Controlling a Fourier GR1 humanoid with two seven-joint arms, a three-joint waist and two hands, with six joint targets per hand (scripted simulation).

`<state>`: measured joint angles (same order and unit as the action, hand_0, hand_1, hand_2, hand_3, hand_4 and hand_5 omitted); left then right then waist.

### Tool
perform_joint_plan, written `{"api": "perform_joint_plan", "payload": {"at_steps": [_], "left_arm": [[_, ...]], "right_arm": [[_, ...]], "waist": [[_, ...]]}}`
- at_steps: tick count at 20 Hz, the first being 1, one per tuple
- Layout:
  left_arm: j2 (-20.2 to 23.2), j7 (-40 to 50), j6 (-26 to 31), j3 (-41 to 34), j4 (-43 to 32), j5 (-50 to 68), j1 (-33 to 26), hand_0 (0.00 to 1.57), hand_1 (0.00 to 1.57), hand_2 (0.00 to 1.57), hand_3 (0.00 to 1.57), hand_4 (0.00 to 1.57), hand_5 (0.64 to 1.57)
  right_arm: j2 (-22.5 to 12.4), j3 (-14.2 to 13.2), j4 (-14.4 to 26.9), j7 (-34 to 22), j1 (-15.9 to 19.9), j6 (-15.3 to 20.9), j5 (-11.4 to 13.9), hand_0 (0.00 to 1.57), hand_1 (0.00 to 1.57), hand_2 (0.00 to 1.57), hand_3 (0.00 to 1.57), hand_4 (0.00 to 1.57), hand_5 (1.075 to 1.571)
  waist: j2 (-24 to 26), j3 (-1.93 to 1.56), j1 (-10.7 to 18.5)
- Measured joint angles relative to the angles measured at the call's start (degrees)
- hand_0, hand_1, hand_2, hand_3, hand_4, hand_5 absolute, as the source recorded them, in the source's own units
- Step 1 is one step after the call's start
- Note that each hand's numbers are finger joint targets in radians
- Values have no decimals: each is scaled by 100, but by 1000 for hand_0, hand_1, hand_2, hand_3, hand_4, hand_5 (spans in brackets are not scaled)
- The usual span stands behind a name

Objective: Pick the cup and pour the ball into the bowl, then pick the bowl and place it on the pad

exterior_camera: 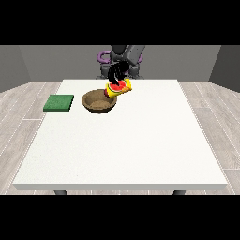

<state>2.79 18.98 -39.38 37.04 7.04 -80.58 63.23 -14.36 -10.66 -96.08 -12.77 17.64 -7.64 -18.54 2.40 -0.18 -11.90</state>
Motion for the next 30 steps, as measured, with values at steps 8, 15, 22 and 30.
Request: {"api": "perform_joint_plan", "payload": {"at_steps": [8,15,22,30], "left_arm": [[-234,598,1065,525,648,-657,-89,1499,1499,1571,1571,1009,1520],[160,-212,241,-925,1439,963,-478,1186,1186,1571,1571,736,1570],[584,-1794,-553,-2324,2378,2950,-1470,1517,1517,1571,1571,1204,1567],[390,-3916,-96,-3511,3630,5459,-2416,1371,1371,1571,1571,993,1571]], "right_arm": [[-19,-47,330,199,-17,-124,44,0,0,0,0,376,1564],[-87,-298,329,245,-255,-1,51,0,0,0,0,364,1564],[-34,-340,-94,377,-376,88,69,0,0,0,0,392,1565],[43,-337,-658,383,-421,240,74,0,0,0,0,459,1564]], "waist": [[95,12,88],[180,30,562],[-262,52,721],[-806,105,962]]}}
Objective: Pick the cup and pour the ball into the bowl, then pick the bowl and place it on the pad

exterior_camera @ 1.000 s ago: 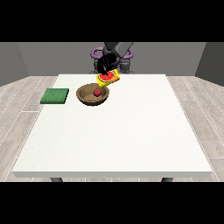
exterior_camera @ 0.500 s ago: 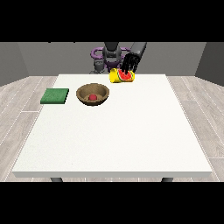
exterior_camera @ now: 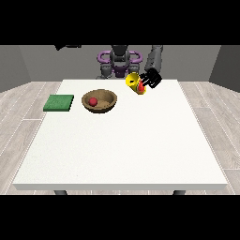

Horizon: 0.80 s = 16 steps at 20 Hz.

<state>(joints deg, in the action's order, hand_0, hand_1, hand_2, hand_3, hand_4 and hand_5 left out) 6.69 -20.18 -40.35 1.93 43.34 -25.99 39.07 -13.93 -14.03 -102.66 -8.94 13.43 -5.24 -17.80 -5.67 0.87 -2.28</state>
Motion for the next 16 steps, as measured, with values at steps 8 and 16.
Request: {"api": "perform_joint_plan", "payload": {"at_steps": [8,16], "left_arm": [[-274,-1099,2464,-1206,910,2685,-57,180,180,0,0,0,1562],[904,-1327,4583,-2003,586,3899,268,0,0,0,0,0,1533]], "right_arm": [[231,79,-273,-23,30,380,184,0,0,0,0,488,1566],[545,576,-569,-167,295,958,825,0,0,0,0,470,1570]], "waist": [[-473,-9,528],[-1143,-67,627]]}}
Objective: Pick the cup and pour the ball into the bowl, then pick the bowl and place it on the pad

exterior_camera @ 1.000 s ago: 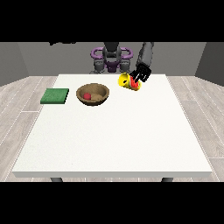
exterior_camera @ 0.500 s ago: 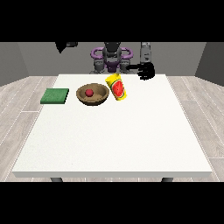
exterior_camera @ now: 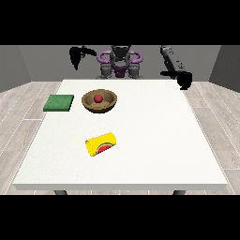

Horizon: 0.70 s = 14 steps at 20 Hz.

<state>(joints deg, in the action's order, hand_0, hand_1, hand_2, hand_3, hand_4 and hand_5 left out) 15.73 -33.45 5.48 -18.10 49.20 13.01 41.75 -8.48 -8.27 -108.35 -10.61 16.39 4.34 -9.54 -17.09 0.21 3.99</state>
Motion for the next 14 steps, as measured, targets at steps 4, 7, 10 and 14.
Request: {"api": "perform_joint_plan", "payload": {"at_steps": [4,7,10,14], "left_arm": [[760,477,433,-217,-77,206,376,0,0,0,0,0,1518],[1149,866,574,-226,37,244,656,0,0,0,0,0,1518],[1435,1268,585,-176,182,217,937,0,0,0,0,0,1523],[1900,1678,714,-260,250,289,1210,0,0,0,0,0,1541]], "right_arm": [[132,47,461,292,34,-35,21,0,0,0,0,458,1567],[177,-111,1108,694,139,-149,-100,0,0,0,0,392,1569],[289,-185,1794,1139,184,-259,-159,0,0,0,0,393,1570],[269,-380,2587,1597,322,-519,-351,0,0,0,0,332,1571]], "waist": [[-144,-14,-30],[-233,-23,21],[-271,-28,30],[-328,-29,-43]]}}
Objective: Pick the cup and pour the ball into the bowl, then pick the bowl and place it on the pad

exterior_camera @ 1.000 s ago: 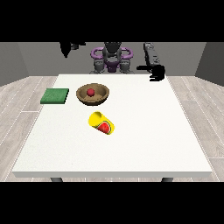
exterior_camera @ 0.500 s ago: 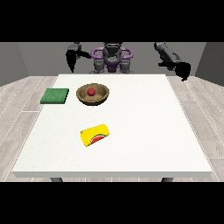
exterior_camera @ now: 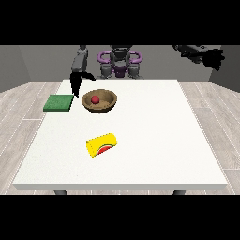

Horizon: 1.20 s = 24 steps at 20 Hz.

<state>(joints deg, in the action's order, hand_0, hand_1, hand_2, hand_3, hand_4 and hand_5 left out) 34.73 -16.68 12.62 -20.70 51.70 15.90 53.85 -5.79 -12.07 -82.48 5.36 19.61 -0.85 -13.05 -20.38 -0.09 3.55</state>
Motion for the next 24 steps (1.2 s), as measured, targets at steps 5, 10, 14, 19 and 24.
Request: {"api": "perform_joint_plan", "payload": {"at_steps": [5,10,14,19,24], "left_arm": [[304,428,34,-17,212,76,246,0,0,0,0,0,1545],[463,864,74,-15,464,234,542,0,0,0,0,0,1535],[608,1073,132,-63,486,345,657,0,0,0,0,0,1536],[797,1332,203,-114,653,503,814,0,0,0,0,0,1531],[841,1416,176,-112,862,571,892,0,0,0,0,0,1530]], "right_arm": [[-166,-256,1128,604,238,-327,-97,0,0,0,0,289,1570],[-193,-468,2170,918,707,-352,-184,0,0,0,0,412,1571],[-219,-551,2732,909,1037,-354,-268,0,0,0,0,403,1571],[-340,-713,3322,1364,1248,-441,-302,0,0,0,0,338,1569],[-375,-830,3559,1876,1311,-447,-317,0,0,0,0,294,1566]], "waist": [[-44,0,-2],[-53,-2,131],[-23,1,104],[-117,35,158],[-214,90,211]]}}
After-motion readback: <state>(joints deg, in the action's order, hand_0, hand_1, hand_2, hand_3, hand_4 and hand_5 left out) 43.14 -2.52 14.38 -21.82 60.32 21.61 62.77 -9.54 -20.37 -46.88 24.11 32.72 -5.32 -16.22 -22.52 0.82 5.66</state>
